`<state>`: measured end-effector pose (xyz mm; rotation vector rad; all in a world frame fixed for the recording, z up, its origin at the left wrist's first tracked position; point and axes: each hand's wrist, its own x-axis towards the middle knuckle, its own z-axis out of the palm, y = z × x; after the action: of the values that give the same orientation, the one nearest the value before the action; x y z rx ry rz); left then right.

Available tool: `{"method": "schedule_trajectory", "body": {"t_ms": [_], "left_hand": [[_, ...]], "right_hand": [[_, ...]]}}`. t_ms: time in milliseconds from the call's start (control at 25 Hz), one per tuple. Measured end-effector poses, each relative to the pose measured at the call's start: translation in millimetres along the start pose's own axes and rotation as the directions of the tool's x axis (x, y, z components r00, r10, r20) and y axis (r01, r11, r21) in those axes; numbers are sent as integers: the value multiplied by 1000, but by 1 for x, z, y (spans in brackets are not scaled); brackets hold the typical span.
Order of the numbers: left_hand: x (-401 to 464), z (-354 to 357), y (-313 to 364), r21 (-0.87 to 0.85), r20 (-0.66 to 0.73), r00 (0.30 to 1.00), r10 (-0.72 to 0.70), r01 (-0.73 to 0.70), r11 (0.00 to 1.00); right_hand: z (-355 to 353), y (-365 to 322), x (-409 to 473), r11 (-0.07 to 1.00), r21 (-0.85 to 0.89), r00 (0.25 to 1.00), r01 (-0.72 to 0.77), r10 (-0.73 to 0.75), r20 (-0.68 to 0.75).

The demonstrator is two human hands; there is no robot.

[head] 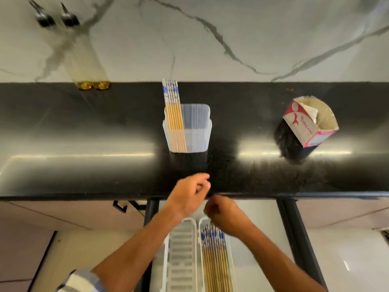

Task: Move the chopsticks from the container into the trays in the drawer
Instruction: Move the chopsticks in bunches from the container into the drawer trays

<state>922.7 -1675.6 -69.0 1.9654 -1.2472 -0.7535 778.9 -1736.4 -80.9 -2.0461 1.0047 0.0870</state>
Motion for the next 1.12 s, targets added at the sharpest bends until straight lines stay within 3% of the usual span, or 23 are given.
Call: {"method": "schedule_trajectory", "body": {"t_ms": [120, 280, 480, 720, 840, 1120], "left_hand": [[44, -83, 43, -257, -268, 963, -32, -39, 966], [96, -168, 77, -495, -400, 911, -98, -125, 860], [154, -209, 52, -475, -389, 893, -225, 15, 880], [188, -183, 11, -385, -250, 917, -312, 202, 900], [197, -171, 0, -408, -192, 932, -307, 209, 889], [202, -161, -9, -410, -149, 937, -315, 231, 882]], "right_hand": [[-67, -60, 36, 904, 395, 966, 162, -63, -252], [-125, -129, 77, 766, 582, 930, 273, -55, -363], [-137, -163, 134, 812, 560, 953, 167, 12, -302], [-100, -150, 202, 935, 320, 965, -154, 212, -154], [-94, -150, 223, 952, 238, 971, -192, 219, -92], [-97, -144, 236, 873, 449, 980, -192, 192, 44]]}}
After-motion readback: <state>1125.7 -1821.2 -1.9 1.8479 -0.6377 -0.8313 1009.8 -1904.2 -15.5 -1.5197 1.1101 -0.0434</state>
